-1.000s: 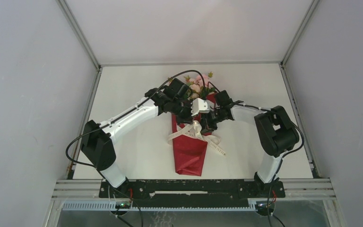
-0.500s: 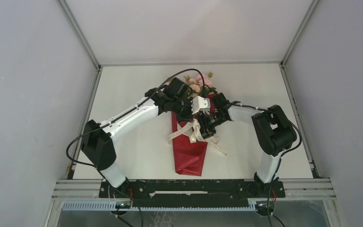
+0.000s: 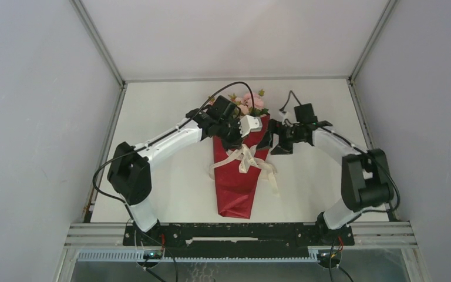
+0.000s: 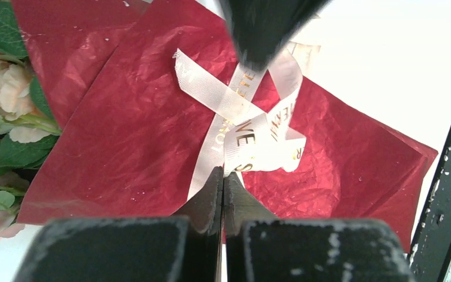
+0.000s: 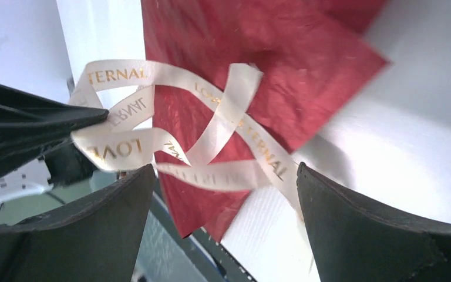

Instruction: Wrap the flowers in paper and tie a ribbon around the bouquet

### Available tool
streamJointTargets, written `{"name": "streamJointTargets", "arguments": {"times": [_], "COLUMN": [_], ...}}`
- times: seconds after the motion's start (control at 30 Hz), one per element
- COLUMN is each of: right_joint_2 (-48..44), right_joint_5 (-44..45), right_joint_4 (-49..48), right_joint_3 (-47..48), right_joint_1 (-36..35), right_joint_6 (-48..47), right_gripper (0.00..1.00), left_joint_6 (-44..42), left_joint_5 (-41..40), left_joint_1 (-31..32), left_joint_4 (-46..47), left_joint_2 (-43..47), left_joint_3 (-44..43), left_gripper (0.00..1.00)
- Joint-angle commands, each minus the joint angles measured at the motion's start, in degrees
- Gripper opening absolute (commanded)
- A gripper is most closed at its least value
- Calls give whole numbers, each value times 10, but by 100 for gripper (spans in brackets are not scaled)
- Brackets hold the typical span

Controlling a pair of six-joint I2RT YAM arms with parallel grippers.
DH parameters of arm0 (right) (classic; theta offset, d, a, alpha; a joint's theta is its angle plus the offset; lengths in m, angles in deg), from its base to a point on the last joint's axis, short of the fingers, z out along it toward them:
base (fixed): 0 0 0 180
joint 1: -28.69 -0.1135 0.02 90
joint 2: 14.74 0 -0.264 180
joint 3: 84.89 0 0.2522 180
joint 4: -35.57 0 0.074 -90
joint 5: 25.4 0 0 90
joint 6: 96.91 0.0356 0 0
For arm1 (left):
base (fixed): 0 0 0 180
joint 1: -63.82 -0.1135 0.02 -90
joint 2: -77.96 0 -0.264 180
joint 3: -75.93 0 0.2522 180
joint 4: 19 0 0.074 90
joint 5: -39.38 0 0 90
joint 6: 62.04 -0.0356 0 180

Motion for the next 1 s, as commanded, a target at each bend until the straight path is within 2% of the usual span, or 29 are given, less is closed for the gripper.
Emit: {"name": "streamJointTargets", "arguments": {"times": [0.0, 0.1, 0.2, 0.3, 0.37, 0.4, 0.43, 0.5, 0.6, 0.67, 0.77, 0.83, 0.87, 0.9, 0.93, 0.97], "right_joint_2": [-131, -223, -294, -320, -314, -313, -320, -347, -391, -422, -447, -439, -431, -422, -411, -402], "right_joint_5": [105, 146, 89, 6, -40, -35, -5, 150, 339, 406, 428, 521, 521, 448, 338, 272], "right_joint_4": [-119, -206, -329, -430, -446, -432, -403, -338, -379, -412, -469, -512, -512, -513, -513, -514], "right_joint_3": [-54, -105, -173, -222, -229, -229, -229, -239, -296, -322, -338, -346, -347, -348, -348, -348], "right_joint_1": [35, 18, 14, 7, -12, -36, -67, -165, -268, -295, -291, -276, -255, -231, -209, -197], "right_joint_6": [56, 21, 1, 24, 25, 17, -4, -93, -130, -150, -164, -77, -37, -35, -45, -44], "right_gripper": [100, 100, 100, 100, 100, 100, 100, 99, 100, 100, 100, 100, 100, 100, 98, 86], "left_joint_6": [32, 35, 39, 43, 47, 48, 49, 51, 52, 50, 49, 49, 49, 50, 51, 53], "left_joint_5": [6, 11, 14, 16, 14, 13, 12, 13, 13, 13, 14, 16, 16, 14, 15, 15], "left_joint_1": [-15, -19, -22, -24, -26, -26, -26, -26, -26, -27, -27, -27, -27, -27, -27, -26], "left_joint_4": [33, 33, 34, 40, 44, 45, 46, 47, 47, 47, 47, 46, 46, 47, 47, 47], "left_joint_2": [2, -1, -3, -2, -4, -3, -3, -3, 1, 5, 9, 9, 9, 9, 9, 9], "left_joint_3": [-20, -17, -17, -15, -16, -16, -15, -14, -7, -3, -2, -6, -8, -9, -11, -12], "left_gripper": [0, 0, 0, 0, 0, 0, 0, 0, 0, 0, 0, 0, 0, 0, 0, 0]}}
